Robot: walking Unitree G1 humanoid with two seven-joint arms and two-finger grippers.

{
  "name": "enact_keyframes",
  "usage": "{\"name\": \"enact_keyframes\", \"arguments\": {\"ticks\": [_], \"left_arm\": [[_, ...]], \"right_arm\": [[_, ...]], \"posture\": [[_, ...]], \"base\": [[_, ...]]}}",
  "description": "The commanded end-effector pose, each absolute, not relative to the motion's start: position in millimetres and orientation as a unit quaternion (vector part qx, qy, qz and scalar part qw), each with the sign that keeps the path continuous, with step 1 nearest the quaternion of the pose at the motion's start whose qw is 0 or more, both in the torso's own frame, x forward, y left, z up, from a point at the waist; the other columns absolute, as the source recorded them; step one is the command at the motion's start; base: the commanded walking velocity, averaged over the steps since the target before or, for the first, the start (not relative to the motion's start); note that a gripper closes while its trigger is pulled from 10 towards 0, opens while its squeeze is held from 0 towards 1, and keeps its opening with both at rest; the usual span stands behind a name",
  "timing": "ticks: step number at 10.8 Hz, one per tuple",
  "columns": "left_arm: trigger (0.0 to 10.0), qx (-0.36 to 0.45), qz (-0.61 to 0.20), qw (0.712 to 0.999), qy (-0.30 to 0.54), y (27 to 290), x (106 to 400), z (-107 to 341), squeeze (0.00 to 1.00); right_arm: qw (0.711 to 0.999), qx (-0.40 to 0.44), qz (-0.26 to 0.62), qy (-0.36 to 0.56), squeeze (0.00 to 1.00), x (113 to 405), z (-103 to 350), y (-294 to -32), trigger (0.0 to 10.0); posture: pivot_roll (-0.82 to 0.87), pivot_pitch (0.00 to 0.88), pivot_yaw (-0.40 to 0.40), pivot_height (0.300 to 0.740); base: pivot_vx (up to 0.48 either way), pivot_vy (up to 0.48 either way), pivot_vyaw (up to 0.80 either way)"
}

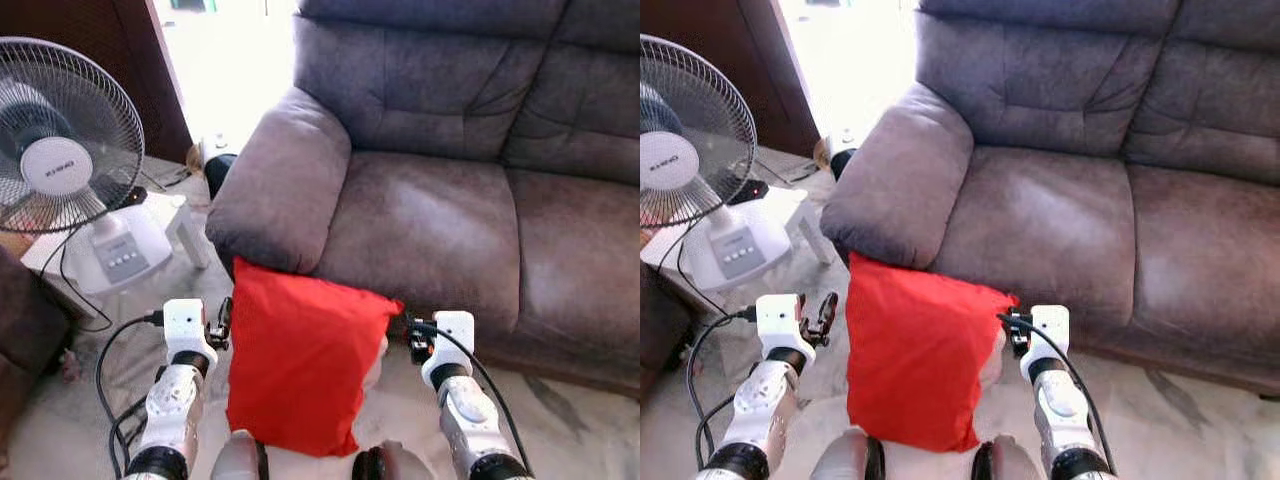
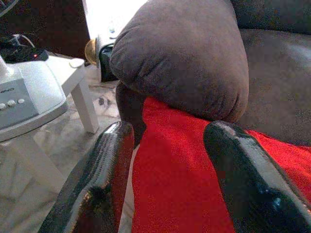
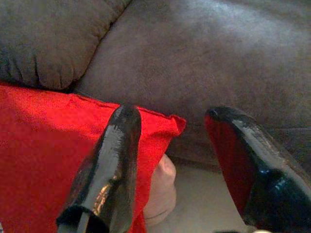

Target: Move the pillow to the sofa from floor

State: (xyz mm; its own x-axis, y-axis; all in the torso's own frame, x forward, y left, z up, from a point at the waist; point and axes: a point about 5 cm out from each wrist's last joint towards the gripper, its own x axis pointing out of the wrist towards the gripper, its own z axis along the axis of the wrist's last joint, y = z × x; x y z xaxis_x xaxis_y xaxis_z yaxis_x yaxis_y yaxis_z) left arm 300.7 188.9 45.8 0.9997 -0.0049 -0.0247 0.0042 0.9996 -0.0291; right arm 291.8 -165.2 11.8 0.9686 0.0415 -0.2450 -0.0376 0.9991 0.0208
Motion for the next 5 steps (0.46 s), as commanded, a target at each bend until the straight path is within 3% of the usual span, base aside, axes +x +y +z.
{"name": "enact_keyframes", "arguments": {"ticks": [1, 5], "left_arm": [[10.0, -0.015, 0.000, 1.000, 0.025, 190.9, 299.2, 41.9, 0.00], [10.0, -0.015, -0.001, 1.000, 0.026, 190.8, 299.6, 42.1, 0.00]], "right_arm": [[0.990, 0.012, 0.023, 0.139, 0.00, 288.6, 6.8, -163.3, 10.0], [0.989, 0.012, 0.029, 0.146, 0.00, 288.6, 5.5, -160.8, 10.0]], "posture": [[0.12, 0.175, 0.004, 0.666], [0.12, 0.170, 0.004, 0.662]], "base": [[0.000, 0.000, 0.00], [0.000, 0.000, 0.00]]}}
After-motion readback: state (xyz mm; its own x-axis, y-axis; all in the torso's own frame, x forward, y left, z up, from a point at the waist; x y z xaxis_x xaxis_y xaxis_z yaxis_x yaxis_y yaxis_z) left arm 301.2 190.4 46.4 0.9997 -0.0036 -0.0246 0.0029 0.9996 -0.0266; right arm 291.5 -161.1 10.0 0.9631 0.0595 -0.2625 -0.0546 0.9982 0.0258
